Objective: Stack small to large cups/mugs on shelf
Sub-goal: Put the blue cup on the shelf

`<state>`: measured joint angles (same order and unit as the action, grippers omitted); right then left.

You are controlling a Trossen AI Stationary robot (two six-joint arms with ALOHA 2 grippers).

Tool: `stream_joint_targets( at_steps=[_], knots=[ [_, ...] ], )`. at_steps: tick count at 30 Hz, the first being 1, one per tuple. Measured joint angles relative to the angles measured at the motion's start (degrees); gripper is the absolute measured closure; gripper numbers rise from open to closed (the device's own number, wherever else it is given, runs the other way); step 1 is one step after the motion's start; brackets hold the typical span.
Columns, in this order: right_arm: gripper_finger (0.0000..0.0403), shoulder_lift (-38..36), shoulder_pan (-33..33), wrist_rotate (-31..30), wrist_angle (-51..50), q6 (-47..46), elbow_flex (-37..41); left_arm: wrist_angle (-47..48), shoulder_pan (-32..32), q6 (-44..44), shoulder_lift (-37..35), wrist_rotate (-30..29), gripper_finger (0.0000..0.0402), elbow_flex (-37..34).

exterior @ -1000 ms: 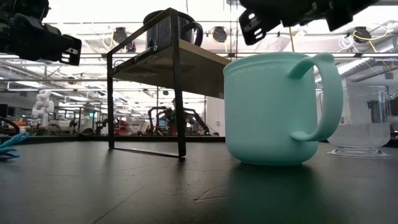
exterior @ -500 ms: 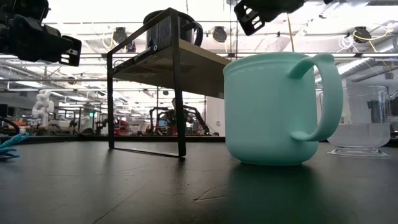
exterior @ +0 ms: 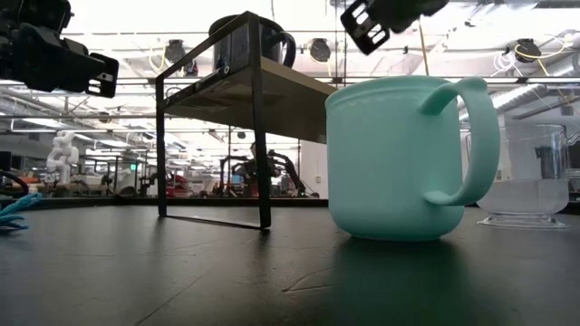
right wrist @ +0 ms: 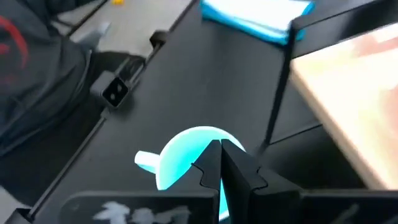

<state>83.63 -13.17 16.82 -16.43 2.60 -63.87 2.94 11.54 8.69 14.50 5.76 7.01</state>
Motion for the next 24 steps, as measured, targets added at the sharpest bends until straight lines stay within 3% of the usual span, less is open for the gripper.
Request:
stream_joint_targets(
  at_steps=[8,18,24],
  knots=[
    [0.0403,7.0,-1.6,1.3,-4.6,-1.0,-6.2,0.2,0.0,-0.3,0.0,-0.3,0.04,0.0],
    [0.0403,9.6,-1.1,-0.1,-14.4,-0.4,-11.0,0.4,0.0,0.0,0.0,-0.3,0.04,0.0],
    [0.0403,9.6,-1.0,-0.2,-15.1,-0.2,-11.0,0.4,0.0,0.0,0.0,-0.3,0.04,0.0]
  ],
)
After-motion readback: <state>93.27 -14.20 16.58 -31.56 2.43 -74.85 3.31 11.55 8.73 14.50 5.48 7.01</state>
